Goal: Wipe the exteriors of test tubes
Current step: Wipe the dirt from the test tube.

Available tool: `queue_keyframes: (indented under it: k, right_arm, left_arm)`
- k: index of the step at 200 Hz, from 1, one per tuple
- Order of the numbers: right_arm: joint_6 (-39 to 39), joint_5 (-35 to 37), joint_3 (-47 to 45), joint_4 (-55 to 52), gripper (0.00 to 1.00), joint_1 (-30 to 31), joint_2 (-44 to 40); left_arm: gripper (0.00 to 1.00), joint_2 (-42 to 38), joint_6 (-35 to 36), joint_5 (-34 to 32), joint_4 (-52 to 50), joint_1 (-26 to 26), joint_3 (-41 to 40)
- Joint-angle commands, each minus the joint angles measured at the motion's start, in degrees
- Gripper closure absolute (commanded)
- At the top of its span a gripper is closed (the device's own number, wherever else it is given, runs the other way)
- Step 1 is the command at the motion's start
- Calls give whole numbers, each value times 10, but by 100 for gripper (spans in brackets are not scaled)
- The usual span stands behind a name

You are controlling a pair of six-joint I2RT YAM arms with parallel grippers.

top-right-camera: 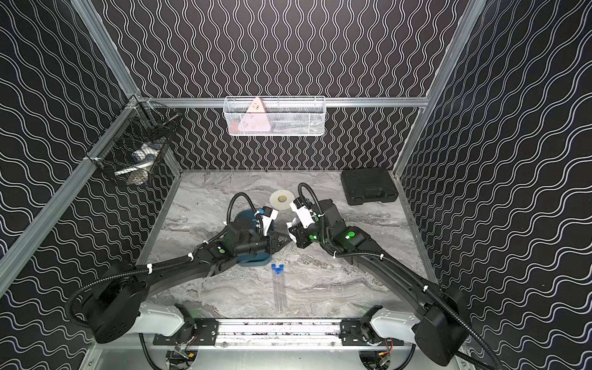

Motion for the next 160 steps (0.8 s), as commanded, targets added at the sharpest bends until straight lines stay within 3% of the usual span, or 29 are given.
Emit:
queue_keyframes:
  k: [1, 45, 64, 121, 160]
  right_arm:
    - [-7, 36, 31, 3, 100, -14, 26]
    - [9, 53, 69, -4, 100, -70, 61]
    - [8, 26, 84, -11, 100, -70, 61]
    - [39, -10, 14, 20, 100, 15, 18]
    - [45, 9, 6, 32, 100, 22, 20]
  left_arm:
    - [89, -5, -3, 6, 10, 0, 0]
    - [89, -26, 4, -5, -6, 1, -8]
    - [89, -28, 4, -7, -5, 2, -9]
    - [89, -16, 1, -1, 4, 4, -5]
    - [89, -11, 0, 3, 5, 6, -2]
